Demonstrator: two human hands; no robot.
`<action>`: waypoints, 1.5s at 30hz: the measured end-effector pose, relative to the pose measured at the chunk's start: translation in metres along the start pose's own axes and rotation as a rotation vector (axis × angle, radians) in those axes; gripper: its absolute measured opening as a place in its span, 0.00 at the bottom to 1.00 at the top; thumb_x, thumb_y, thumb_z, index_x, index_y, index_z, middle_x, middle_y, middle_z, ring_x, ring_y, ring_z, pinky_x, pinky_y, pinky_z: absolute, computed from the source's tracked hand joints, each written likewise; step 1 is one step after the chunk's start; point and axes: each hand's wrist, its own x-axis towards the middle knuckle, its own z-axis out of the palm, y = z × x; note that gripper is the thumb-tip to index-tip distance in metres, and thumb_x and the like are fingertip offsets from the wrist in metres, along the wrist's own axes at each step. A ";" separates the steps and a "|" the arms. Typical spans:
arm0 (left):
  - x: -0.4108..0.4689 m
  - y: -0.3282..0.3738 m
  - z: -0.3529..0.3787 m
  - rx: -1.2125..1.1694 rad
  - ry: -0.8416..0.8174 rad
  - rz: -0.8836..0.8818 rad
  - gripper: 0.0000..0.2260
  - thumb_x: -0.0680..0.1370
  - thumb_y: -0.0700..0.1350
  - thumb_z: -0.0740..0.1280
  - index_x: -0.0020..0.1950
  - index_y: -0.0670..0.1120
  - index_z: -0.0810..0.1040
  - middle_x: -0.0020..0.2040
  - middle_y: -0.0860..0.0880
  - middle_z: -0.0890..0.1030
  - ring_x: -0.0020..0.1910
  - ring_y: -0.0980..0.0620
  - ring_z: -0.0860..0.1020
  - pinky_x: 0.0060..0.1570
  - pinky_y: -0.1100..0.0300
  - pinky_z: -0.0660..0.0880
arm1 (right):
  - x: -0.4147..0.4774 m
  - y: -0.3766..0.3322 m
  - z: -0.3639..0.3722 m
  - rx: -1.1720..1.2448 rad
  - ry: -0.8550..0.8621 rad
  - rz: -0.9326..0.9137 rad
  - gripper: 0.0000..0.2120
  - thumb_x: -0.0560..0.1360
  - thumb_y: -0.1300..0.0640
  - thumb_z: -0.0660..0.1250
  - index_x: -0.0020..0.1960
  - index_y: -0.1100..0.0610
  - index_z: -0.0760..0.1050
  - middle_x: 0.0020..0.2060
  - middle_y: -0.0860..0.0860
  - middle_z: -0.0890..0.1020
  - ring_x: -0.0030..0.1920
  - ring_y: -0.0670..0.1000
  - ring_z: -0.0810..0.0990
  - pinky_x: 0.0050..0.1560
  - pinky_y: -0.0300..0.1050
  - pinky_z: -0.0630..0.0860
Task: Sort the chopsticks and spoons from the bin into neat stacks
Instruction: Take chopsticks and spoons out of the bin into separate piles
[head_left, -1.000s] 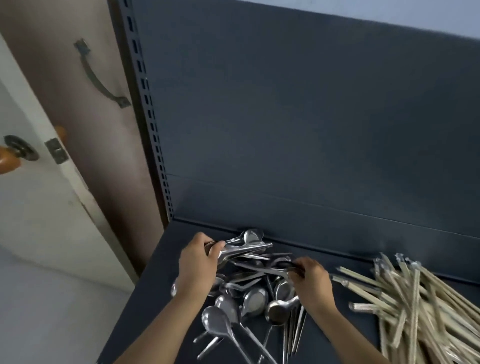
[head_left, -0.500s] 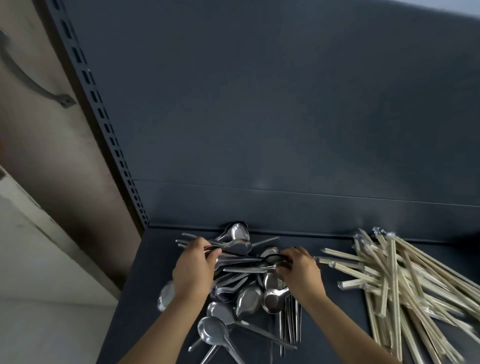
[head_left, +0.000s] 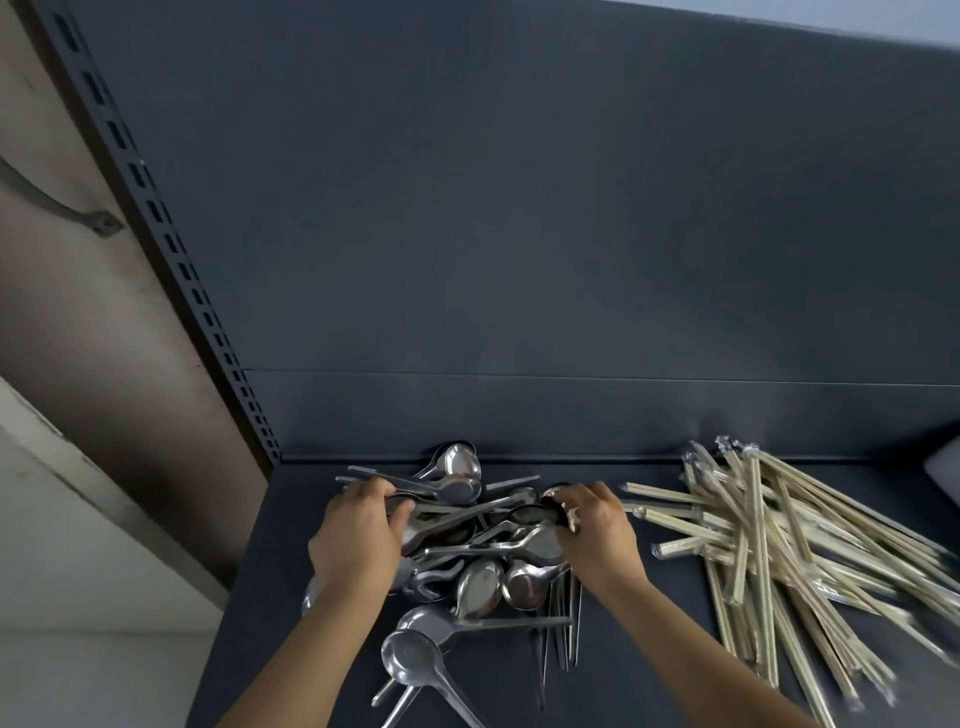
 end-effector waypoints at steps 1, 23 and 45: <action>-0.001 0.002 -0.002 0.024 0.013 0.006 0.12 0.76 0.55 0.66 0.55 0.50 0.78 0.50 0.52 0.79 0.51 0.50 0.75 0.32 0.58 0.72 | -0.001 0.002 -0.004 0.001 0.001 0.000 0.15 0.71 0.63 0.70 0.57 0.54 0.78 0.50 0.50 0.75 0.51 0.53 0.76 0.47 0.42 0.74; -0.172 0.375 0.076 0.098 0.016 0.719 0.12 0.67 0.49 0.76 0.47 0.48 0.81 0.43 0.49 0.80 0.42 0.45 0.79 0.36 0.55 0.77 | -0.100 0.299 -0.300 -0.141 0.304 0.019 0.21 0.76 0.59 0.63 0.69 0.54 0.68 0.62 0.51 0.72 0.64 0.55 0.68 0.62 0.45 0.65; -0.198 0.694 0.239 0.002 -0.402 0.988 0.20 0.79 0.56 0.61 0.69 0.52 0.68 0.64 0.54 0.73 0.62 0.54 0.71 0.60 0.60 0.71 | -0.048 0.555 -0.439 -0.234 0.085 0.280 0.23 0.77 0.52 0.64 0.71 0.50 0.65 0.65 0.48 0.69 0.63 0.50 0.71 0.59 0.40 0.69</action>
